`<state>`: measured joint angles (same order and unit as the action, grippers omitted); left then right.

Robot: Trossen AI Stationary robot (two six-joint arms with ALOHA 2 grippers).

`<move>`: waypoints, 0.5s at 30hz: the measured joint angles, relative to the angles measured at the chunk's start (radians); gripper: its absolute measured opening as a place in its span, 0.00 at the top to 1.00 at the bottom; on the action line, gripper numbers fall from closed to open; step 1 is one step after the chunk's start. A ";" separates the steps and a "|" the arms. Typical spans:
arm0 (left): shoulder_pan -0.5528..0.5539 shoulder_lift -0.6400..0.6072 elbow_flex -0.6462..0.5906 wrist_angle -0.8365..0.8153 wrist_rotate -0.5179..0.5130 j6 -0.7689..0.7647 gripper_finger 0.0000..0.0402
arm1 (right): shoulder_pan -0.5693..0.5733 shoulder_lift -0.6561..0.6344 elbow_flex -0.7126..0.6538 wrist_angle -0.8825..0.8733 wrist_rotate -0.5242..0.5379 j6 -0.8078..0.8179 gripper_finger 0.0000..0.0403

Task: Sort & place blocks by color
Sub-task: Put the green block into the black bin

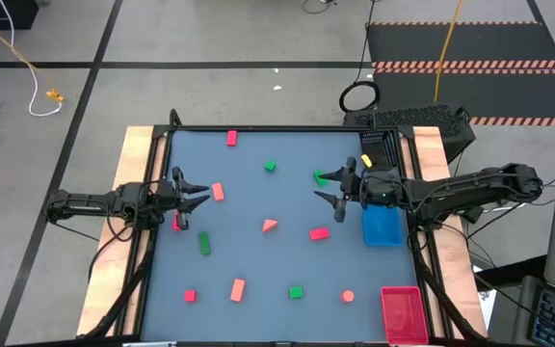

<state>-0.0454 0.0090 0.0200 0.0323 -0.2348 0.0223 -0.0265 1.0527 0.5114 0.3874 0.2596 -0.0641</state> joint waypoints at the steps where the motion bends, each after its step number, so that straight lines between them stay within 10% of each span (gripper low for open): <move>1: 0.000 0.000 0.000 -0.001 0.000 0.000 0.71 | 0.000 0.000 0.000 -0.002 0.000 0.000 0.44; 15: 0.000 0.000 0.000 -0.001 -0.005 0.272 0.71 | 0.000 0.000 0.000 0.028 0.000 -0.003 0.44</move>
<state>-0.0452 0.0093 0.0200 0.0311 -0.2398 0.2946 -0.0265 1.0527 0.5114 0.4152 0.2596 -0.0673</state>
